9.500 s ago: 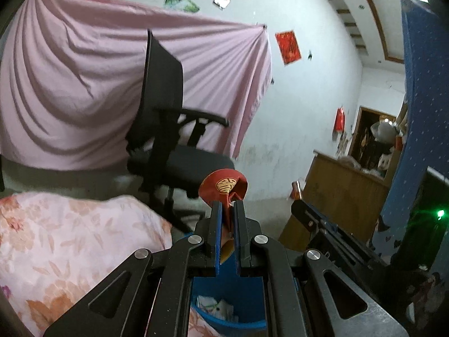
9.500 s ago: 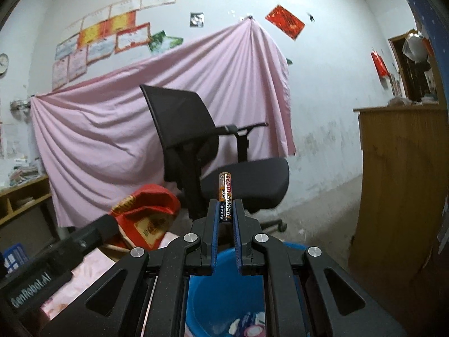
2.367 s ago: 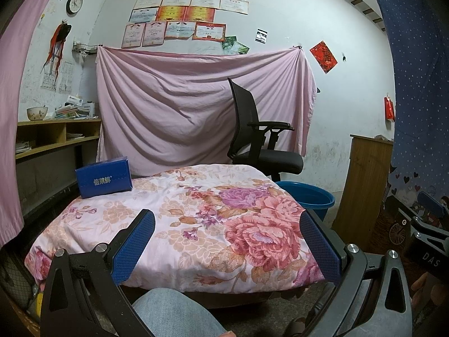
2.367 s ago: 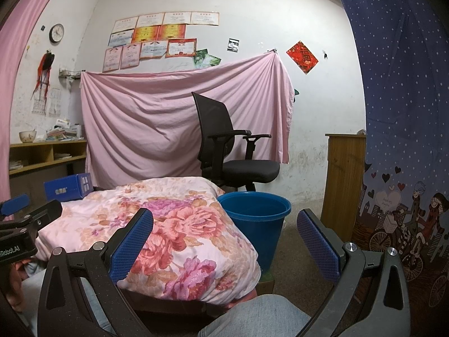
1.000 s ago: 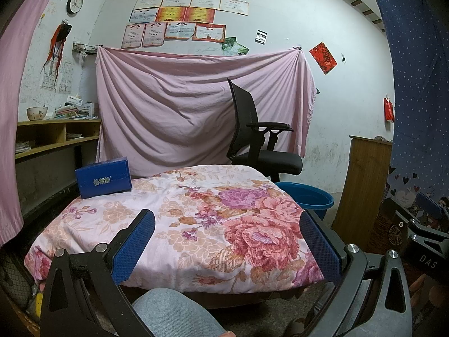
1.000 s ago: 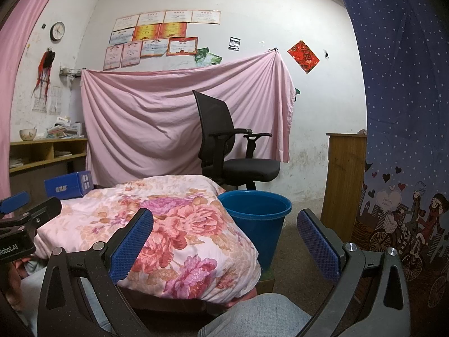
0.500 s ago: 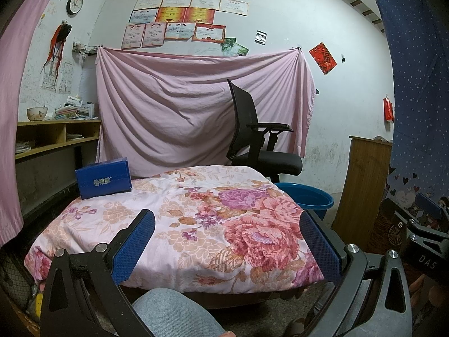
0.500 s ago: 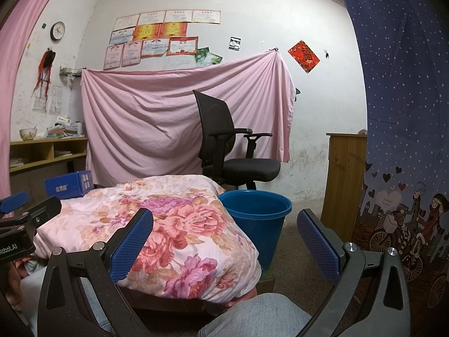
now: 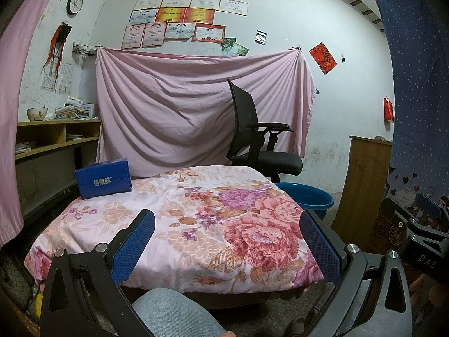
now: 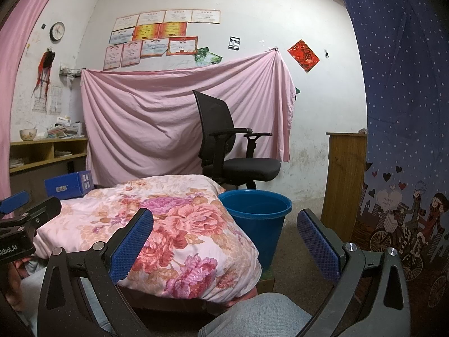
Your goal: Collect trash
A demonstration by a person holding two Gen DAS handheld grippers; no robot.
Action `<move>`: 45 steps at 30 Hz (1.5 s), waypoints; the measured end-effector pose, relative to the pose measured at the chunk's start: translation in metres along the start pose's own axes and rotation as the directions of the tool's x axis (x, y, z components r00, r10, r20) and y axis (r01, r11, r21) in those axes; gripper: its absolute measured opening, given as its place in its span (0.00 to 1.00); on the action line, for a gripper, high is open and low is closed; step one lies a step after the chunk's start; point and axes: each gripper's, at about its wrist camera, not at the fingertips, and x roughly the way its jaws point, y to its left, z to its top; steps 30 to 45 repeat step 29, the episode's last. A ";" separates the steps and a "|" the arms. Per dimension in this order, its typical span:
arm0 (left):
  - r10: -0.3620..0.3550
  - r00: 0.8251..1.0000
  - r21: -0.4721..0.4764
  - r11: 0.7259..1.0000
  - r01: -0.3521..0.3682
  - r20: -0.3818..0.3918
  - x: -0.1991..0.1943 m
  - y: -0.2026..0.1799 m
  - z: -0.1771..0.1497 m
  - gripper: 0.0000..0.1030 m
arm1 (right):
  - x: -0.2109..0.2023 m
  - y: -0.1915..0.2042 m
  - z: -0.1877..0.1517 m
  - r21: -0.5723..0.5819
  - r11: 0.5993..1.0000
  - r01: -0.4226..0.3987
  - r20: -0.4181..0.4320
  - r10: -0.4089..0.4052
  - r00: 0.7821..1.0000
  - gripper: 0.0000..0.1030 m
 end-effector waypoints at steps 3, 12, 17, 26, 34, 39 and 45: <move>0.000 1.000 0.000 1.000 0.000 0.000 0.000 0.000 0.000 0.98 | -0.001 0.000 0.000 0.000 1.000 0.000 0.000 0.000 1.000 1.00; 0.022 1.000 -0.001 1.000 -0.022 -0.004 -0.001 -0.001 0.002 0.98 | 0.000 0.000 0.000 -0.001 1.000 -0.001 -0.001 0.001 1.000 1.00; 0.033 0.999 0.017 0.999 -0.033 -0.002 0.000 -0.005 0.003 0.98 | 0.000 0.001 0.001 0.000 1.000 0.000 -0.002 0.000 1.000 1.00; 0.038 0.999 0.036 0.999 -0.038 0.006 0.002 -0.007 0.000 0.98 | 0.000 0.001 0.001 0.000 1.000 0.000 -0.002 0.000 1.000 1.00; 0.038 0.999 0.031 0.999 -0.038 0.005 0.003 -0.006 -0.001 0.98 | 0.000 0.001 0.002 -0.001 1.000 0.000 -0.001 0.000 1.000 1.00; 0.038 0.999 0.031 0.999 -0.038 0.005 0.003 -0.006 -0.001 0.98 | 0.000 0.001 0.002 -0.001 1.000 0.000 -0.001 0.000 1.000 1.00; 0.038 0.999 0.031 0.999 -0.038 0.005 0.003 -0.006 -0.001 0.98 | 0.000 0.001 0.002 -0.001 1.000 0.000 -0.001 0.000 1.000 1.00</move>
